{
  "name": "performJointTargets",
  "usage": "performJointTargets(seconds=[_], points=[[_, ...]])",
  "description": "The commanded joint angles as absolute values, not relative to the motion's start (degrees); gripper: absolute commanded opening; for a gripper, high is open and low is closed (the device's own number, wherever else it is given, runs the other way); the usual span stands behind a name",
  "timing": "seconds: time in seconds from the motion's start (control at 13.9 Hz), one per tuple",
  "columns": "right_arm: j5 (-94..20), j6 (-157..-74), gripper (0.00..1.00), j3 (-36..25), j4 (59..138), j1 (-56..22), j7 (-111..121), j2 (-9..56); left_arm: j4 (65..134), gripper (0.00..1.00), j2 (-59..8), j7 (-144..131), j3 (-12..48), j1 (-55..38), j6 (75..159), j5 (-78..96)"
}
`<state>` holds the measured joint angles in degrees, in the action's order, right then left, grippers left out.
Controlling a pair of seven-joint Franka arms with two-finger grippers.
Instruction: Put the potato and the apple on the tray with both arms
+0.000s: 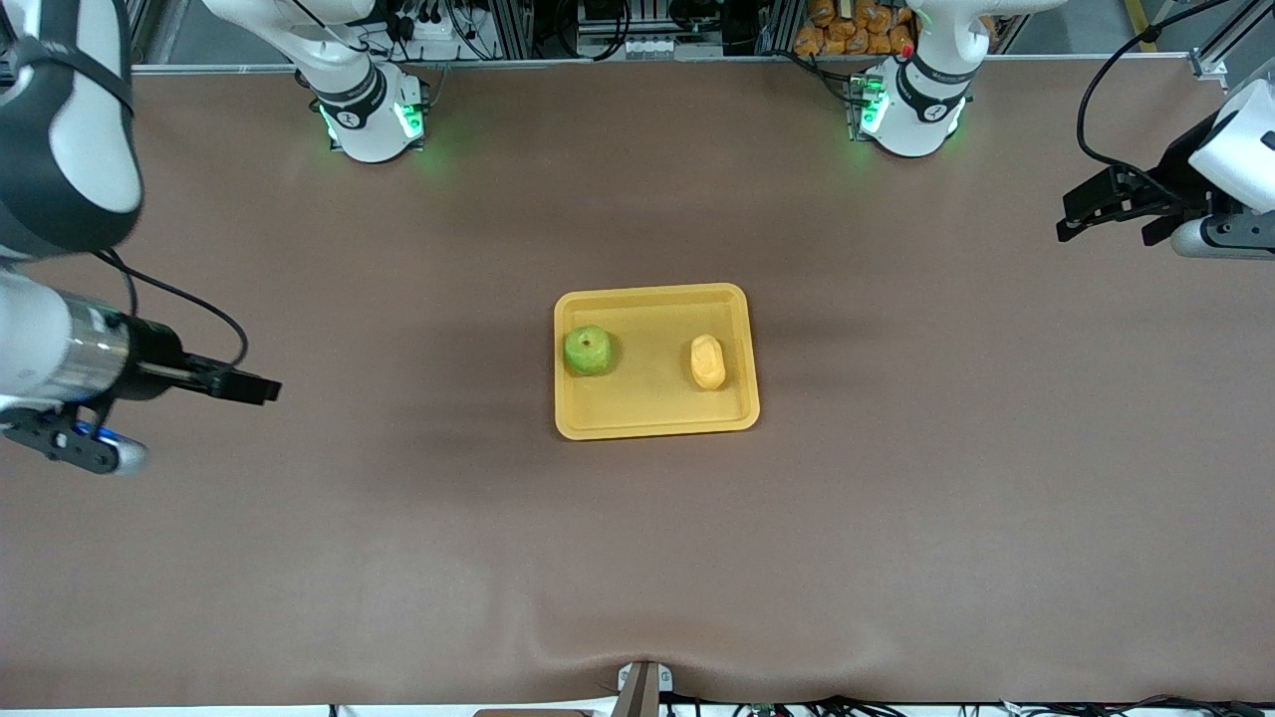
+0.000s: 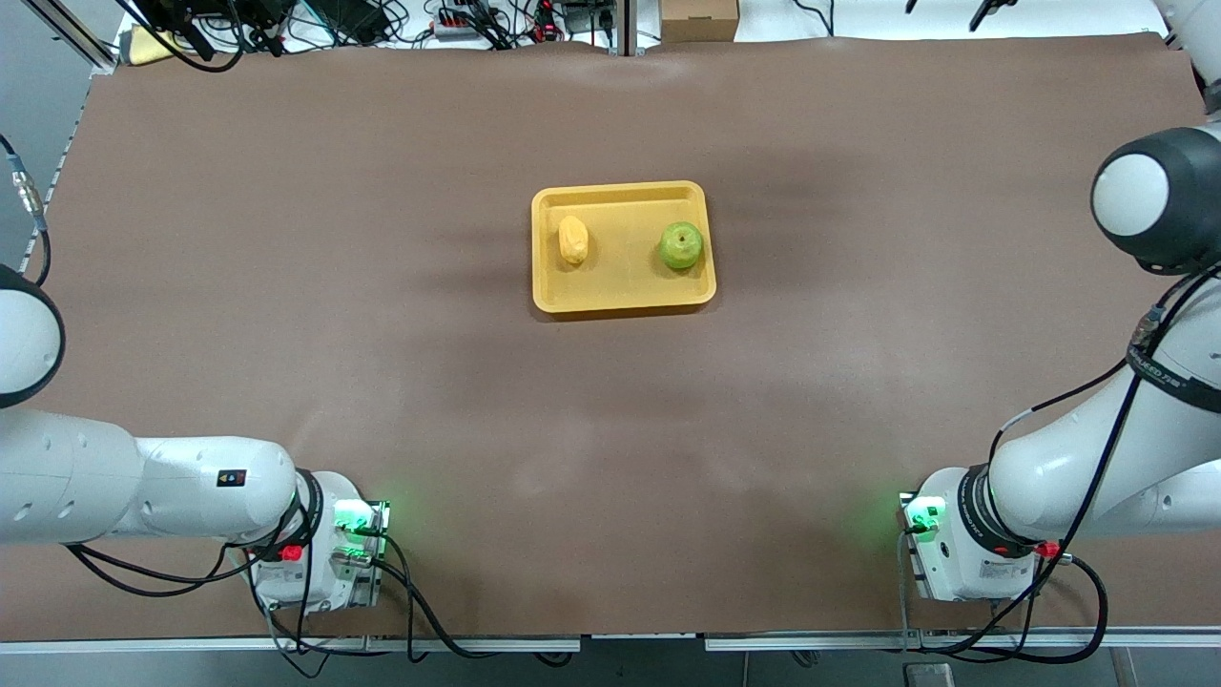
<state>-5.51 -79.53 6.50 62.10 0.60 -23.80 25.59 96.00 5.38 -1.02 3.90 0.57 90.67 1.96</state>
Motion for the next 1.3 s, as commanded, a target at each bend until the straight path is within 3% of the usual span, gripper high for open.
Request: performJointTargets(seconds=[0.0,0.72,1.08,1.22], points=[[-4.1,-75.7,1.00,7.9,63.1,3.2,-18.6,21.4,95.0,1.00,5.4,-0.6,4.0,1.0,89.3,1.2],[-4.3,-76.0,1.00,6.0,78.6,3.2,-12.0,3.5,95.3,1.00,5.3,3.9,4.5,0.7,89.2,-2.3],[-4.4,-84.6,1.00,4.2,96.4,3.0,-6.2,-8.9,94.6,1.00,4.9,3.9,4.6,0.4,89.2,-2.6],[-4.0,-85.3,1.00,4.3,98.4,2.8,-4.4,-10.3,94.5,1.00,4.8,3.6,4.6,0.4,89.2,-2.5]])
